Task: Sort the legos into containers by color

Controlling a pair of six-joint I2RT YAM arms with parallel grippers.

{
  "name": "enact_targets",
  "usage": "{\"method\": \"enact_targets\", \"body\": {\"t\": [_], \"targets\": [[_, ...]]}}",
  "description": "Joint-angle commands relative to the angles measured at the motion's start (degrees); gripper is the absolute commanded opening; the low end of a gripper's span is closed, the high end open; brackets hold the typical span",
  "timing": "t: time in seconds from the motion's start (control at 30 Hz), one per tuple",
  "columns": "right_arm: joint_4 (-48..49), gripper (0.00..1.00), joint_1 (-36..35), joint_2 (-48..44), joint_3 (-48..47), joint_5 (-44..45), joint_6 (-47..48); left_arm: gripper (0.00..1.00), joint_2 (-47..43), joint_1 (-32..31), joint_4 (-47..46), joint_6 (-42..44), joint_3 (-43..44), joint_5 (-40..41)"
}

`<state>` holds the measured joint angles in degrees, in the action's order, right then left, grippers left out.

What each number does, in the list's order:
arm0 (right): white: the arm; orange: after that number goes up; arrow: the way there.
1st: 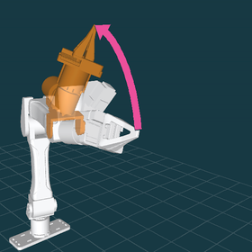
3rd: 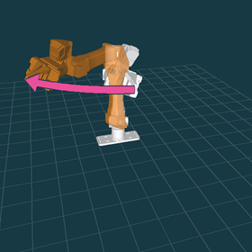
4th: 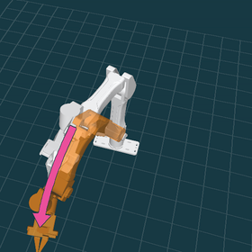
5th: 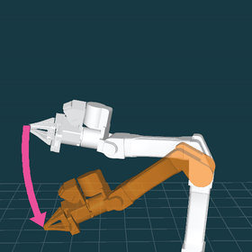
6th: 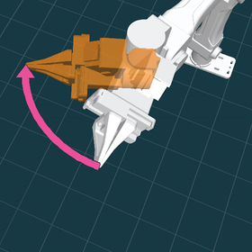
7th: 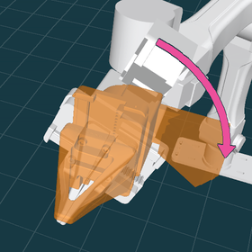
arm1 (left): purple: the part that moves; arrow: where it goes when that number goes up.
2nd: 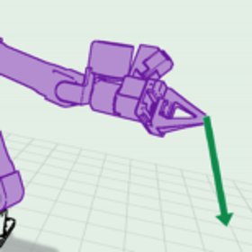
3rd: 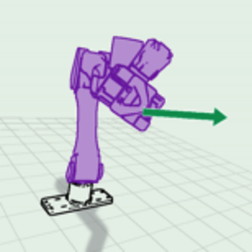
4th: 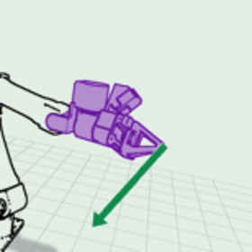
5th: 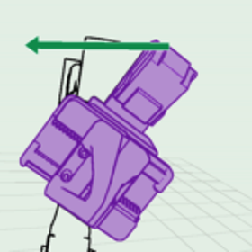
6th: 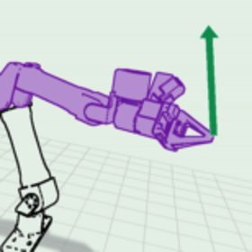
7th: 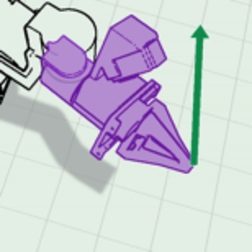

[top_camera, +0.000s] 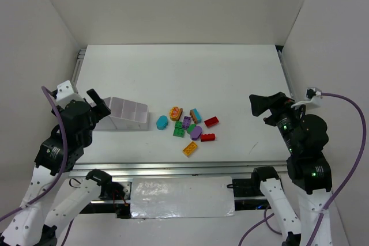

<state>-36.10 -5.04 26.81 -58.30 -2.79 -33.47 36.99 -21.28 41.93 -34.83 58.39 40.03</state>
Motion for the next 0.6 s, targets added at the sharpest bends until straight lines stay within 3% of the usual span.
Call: {"method": "enact_targets", "body": {"t": [0.0, 0.2, 0.37, 0.57], "targets": [[1.54, 1.0, -0.5, -0.52, -0.59, 0.25, -0.19, 1.0, -0.69, -0.26, -2.29, 0.02, 0.32, 1.01], [1.66, 1.0, -0.5, -0.1, -1.63, -2.23, 0.6, 1.0, -0.96, -0.26, -2.29, 0.11, 0.32, 0.93], [-3.35, 1.0, -0.5, 8.93, -4.53, -2.23, 0.6, 1.0, -1.22, -0.26, -2.38, 0.02, 0.32, 0.49], [-7.76, 1.0, -6.62, 21.34, -8.23, 11.38, -2.12, 1.0, -1.66, -0.17, -2.29, 0.11, 0.15, 0.84]]}}
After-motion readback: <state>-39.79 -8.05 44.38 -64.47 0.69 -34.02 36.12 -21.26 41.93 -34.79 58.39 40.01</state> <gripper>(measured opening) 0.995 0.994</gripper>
